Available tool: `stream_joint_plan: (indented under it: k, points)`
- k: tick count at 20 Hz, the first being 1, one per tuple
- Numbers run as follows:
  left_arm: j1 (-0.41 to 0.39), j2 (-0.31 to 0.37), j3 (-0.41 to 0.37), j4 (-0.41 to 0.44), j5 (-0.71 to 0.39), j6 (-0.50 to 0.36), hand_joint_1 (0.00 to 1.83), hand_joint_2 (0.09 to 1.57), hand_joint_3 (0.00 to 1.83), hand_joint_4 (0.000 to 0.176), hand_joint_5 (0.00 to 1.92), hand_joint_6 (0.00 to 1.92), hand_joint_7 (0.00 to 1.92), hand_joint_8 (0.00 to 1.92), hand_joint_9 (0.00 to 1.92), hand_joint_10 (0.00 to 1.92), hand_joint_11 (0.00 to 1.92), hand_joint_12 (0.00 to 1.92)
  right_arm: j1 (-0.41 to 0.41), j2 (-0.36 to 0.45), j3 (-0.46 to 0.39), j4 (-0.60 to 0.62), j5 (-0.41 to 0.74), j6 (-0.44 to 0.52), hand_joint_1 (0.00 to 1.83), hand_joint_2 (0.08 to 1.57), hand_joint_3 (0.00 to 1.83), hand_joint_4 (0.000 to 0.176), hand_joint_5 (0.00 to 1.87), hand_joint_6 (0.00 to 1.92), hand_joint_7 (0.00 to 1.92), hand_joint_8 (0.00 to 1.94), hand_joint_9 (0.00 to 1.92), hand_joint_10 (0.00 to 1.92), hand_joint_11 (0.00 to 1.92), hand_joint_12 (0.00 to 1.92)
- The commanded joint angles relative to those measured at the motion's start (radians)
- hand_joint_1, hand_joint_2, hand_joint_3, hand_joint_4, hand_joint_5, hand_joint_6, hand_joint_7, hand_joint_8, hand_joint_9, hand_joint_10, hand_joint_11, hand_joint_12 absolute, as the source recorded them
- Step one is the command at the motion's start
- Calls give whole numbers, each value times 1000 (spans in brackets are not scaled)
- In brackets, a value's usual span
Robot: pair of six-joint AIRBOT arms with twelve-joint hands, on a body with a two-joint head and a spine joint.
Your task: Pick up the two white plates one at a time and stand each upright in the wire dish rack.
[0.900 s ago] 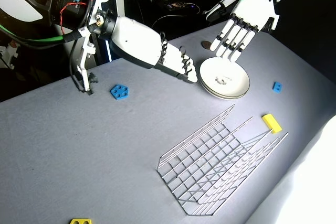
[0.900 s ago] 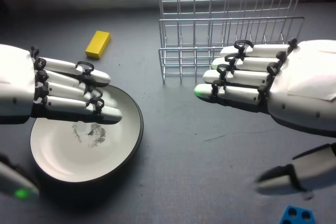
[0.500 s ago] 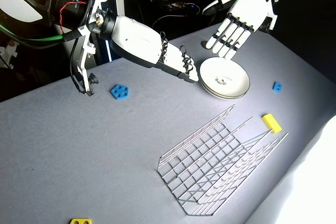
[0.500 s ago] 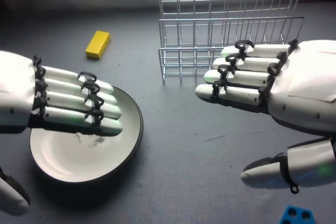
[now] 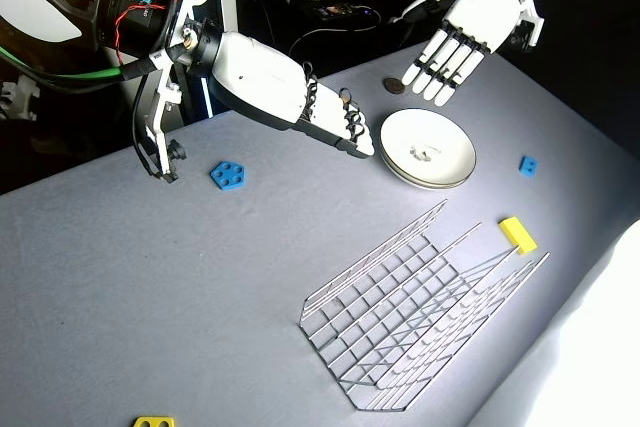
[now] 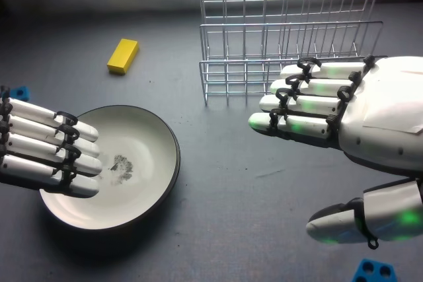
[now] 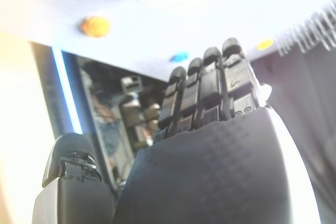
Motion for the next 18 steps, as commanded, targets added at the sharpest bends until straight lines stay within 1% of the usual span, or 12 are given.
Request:
stream_joint_plan:
  k: [1,2,4,6,8,9,10,11,13,14,18]
  points:
    - [-6,8,5,-74,-37,21,0,1044,19,0,35,3,18,6,0,0,0,0,7,3,-5,-3,97,0,0,1091,9,0,0,0,0,0,0,0,0,0]
    - [-4,8,2,-73,-37,37,0,1049,20,0,19,0,3,0,0,0,0,0,7,3,-5,-3,104,0,0,1109,17,0,0,0,0,0,0,0,0,0]
    - [9,8,-14,-68,-24,84,0,1040,13,0,12,2,0,0,0,0,0,0,0,-1,-5,-3,148,0,0,1087,5,0,0,0,0,0,0,0,0,0]
    - [27,3,-22,-68,-11,97,0,1040,13,0,24,7,3,1,0,0,0,0,-13,-6,-4,-3,191,0,0,1102,12,0,0,0,0,0,0,0,0,0]
    - [65,-11,-25,-69,16,101,0,1039,11,0,27,6,0,0,0,0,0,0,-44,-30,-3,-4,279,-11,0,1099,9,0,0,0,0,0,0,0,0,0]
    - [91,-19,-24,-76,35,106,0,1039,11,0,27,6,0,0,0,0,0,0,-64,-48,-2,-4,327,-39,0,1099,9,0,0,0,0,0,0,0,0,0]
    - [104,-22,-23,-82,46,110,0,1035,9,0,39,11,7,3,0,0,0,0,-73,-56,-2,-4,344,-54,0,1101,10,0,0,0,0,0,0,0,0,0]
    - [130,-29,-21,-100,61,117,0,1032,7,0,37,9,5,2,0,0,0,0,-90,-71,-1,-4,385,-75,0,1100,9,0,0,0,0,0,0,0,0,0]
    - [182,-45,-13,-139,97,129,0,1038,9,0,42,8,20,7,0,0,0,0,-124,-101,10,-4,486,-79,0,1089,3,0,0,0,0,0,0,0,0,0]
    - [197,-51,-11,-145,117,133,0,1039,9,0,43,8,25,8,2,1,0,0,-133,-111,16,-4,506,-78,0,1102,9,0,0,0,0,0,0,0,0,0]
    - [236,-71,5,-167,190,150,0,1040,8,0,49,7,25,5,0,0,0,0,-142,-117,22,-3,506,-78,0,1103,8,0,0,0,0,0,0,0,0,0]
